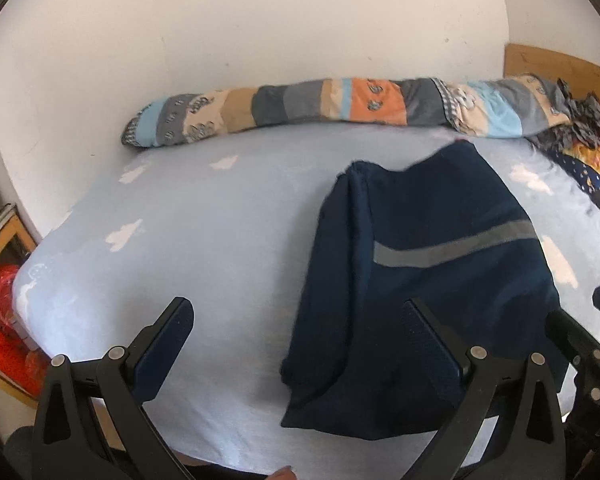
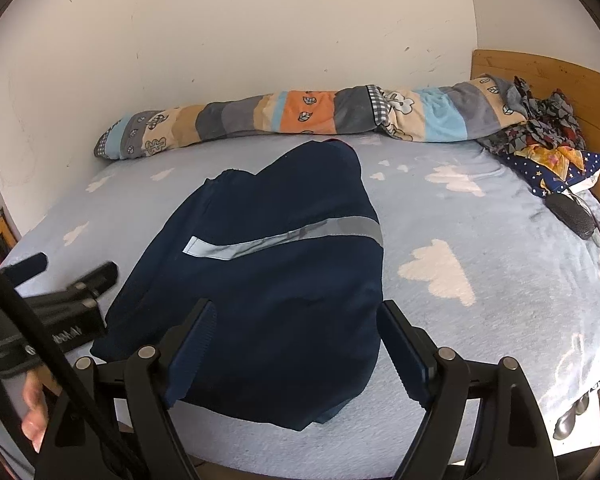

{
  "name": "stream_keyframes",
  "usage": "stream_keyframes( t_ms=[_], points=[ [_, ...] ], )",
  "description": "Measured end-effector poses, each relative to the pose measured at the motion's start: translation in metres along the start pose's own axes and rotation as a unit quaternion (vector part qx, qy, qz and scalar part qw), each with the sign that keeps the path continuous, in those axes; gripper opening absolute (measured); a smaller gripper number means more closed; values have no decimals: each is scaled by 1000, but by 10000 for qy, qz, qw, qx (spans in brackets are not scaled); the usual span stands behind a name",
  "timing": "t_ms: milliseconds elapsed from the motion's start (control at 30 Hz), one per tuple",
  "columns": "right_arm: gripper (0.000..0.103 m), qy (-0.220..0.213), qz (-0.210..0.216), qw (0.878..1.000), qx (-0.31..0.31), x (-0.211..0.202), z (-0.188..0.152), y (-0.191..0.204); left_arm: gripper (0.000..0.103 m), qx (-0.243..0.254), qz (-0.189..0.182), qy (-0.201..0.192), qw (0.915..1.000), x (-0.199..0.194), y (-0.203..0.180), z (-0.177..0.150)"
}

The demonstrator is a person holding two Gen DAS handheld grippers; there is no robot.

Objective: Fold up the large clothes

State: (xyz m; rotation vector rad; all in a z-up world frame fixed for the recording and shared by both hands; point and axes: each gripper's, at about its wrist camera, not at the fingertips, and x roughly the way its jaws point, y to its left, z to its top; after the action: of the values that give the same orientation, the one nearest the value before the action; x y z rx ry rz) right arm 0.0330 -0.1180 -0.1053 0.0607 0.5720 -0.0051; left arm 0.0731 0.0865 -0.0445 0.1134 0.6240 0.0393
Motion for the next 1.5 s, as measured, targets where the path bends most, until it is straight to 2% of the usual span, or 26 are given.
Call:
stream_keyframes(
  t_ms=[100, 200, 267, 367, 400, 467, 567, 667, 800, 1200, 1500],
  points=[
    [90, -13, -33, 10000, 2, -1, 1, 0, 103, 206, 214, -207, 9993, -11, -3, 3],
    [91, -31, -41, 9999, 104, -4, 3, -3, 103, 234, 162, -410, 9988, -26, -3, 4],
    [91, -84, -51, 9999, 129, -7, 5, -3, 103, 185, 81, -337, 9992, -29, -3, 3],
    [91, -179, -53, 9998, 93, -13, 6, -1, 103, 158, 394, -153, 9990, -28, -2, 1],
    [91, -181, -47, 9998, 72, -13, 6, 0, 103, 200, 607, -155, 9978, -28, -3, -2],
    [91, -205, -51, 9998, 18, -15, 5, 3, 103, 344, 765, -114, 9964, -26, -5, -8],
    [91, -230, -8, 9997, -25, -17, 5, 7, 103, 302, 313, 347, 9985, -15, -4, -11],
    [91, -247, 5, 9997, -72, -18, 5, 9, 103, 195, 186, 577, 9980, -5, 0, -13],
    [91, -331, -23, 9992, -205, -21, 3, 15, 103, 56, 228, 540, 9983, -4, 5, -14],
    [91, -384, -40, 9982, -449, -23, 0, 25, 103, 165, 313, 532, 9980, -4, 1, -17],
    [91, -406, -60, 9981, -457, -25, 0, 25, 103, 96, 192, 623, 9978, -2, 4, -17]
  ],
)
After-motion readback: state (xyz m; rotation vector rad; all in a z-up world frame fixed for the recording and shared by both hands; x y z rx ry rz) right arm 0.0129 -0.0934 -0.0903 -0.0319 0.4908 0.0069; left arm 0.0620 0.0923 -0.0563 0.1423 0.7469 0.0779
